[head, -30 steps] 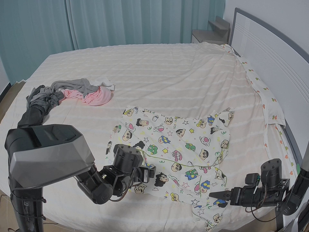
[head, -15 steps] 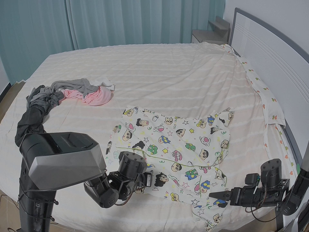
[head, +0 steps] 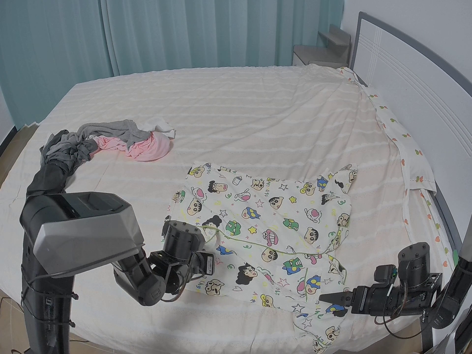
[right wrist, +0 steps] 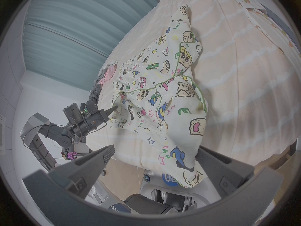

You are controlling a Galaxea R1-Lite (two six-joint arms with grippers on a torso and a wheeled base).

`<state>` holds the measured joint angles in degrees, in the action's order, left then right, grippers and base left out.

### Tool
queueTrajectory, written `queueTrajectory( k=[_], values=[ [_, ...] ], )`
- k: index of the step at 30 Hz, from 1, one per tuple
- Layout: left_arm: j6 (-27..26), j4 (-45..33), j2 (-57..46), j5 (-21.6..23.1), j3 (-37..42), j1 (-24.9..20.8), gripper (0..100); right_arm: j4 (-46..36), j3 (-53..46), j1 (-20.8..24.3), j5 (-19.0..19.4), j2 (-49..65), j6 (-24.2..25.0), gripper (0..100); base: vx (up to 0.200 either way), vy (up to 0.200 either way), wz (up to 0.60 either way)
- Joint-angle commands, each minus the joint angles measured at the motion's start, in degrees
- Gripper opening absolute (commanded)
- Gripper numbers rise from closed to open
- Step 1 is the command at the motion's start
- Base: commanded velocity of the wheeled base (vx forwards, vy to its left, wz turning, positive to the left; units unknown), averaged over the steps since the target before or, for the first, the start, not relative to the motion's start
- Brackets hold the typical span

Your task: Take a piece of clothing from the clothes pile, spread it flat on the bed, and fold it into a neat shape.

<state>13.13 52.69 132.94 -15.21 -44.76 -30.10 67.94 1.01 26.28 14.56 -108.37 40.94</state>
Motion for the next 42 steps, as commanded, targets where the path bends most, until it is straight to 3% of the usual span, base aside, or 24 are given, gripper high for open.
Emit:
queueTrajectory(
  k=[1,6,18,28,29,35,42],
  values=[
    [-1.7,-0.2,-3.7,0.1,-0.1,3.8,0,0.0,-0.9,0.0,0.0,-0.1,0.0,100,0.0,0.0,0.0],
    [-4.5,0.0,-3.1,0.3,-1.0,7.3,0,0.0,-0.9,0.0,0.0,-0.1,0.0,100,0.0,0.0,0.0],
    [-4.8,-1.6,-1.6,0.3,-5.3,12.4,0,0.0,-0.9,0.0,0.0,-0.1,0.0,100,0.0,0.0,0.0],
    [-4.8,-1.8,0.6,0.2,-8.8,12.2,0,0.4,-0.9,-0.2,-0.1,0.0,0.0,100,0.0,0.0,0.0],
    [-4.8,-1.8,0.6,0.2,-8.9,12.2,100,0.4,-0.9,-0.2,-0.1,0.0,0.0,100,0.0,0.0,0.0],
    [-4.8,-1.9,-0.4,0.1,-8.3,13.0,100,0.4,-0.9,-0.3,-0.1,-0.1,0.0,100,0.0,0.0,0.0],
    [-2.8,-7.6,-10.9,1.2,-4.2,14.7,100,0.4,-0.9,-0.3,-0.1,0.0,0.0,100,0.0,0.0,0.0]
  ],
)
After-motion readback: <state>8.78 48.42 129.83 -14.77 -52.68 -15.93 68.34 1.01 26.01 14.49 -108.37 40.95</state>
